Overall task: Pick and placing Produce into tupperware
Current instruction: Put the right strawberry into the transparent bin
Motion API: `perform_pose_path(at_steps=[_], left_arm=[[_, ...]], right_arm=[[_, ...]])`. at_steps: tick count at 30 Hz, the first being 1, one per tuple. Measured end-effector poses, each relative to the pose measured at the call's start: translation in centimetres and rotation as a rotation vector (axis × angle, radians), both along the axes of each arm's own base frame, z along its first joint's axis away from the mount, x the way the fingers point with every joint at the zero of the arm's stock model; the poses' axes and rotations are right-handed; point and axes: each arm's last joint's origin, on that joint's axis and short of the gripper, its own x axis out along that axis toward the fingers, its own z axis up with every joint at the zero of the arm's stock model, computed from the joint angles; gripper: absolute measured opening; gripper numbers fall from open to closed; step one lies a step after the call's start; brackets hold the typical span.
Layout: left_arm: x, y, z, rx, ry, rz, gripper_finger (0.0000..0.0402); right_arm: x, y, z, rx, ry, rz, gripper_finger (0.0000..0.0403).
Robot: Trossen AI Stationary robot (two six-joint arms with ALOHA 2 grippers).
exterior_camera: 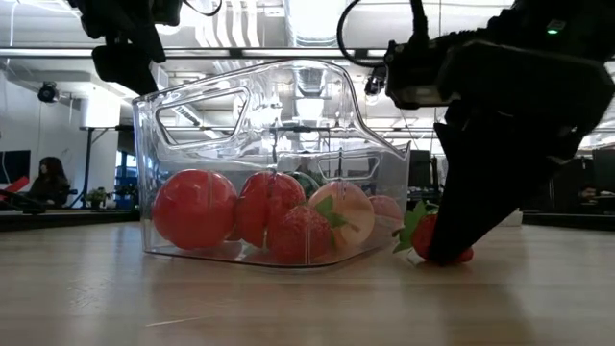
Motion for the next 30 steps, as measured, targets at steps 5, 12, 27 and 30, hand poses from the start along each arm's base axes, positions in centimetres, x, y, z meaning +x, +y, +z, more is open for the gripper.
perform_pose_path(at_steps=[5,12,27,30], left_arm=[[0.0,0.0,0.0,0.0,0.0,0.0,0.0367],[0.0,0.0,0.0,0.0,0.0,0.0,0.0367],[0.0,0.0,0.0,-0.001,0.0,0.0,0.0367],[0.0,0.0,0.0,-0.001,0.0,0.001,0.0367]], right_arm=[[0.1,-0.2,0.1,0.007,-0.007,-0.02,0.0168],[0.1,-0.2,0.2,-0.001,-0.012,-0.018,0.0165],[-0.5,-0.7,4.1,-0.036,-0.088,-0.097,0.0121],[-1.5,-1.2,6.6,-0.061,-0.119,-0.127,0.0132]])
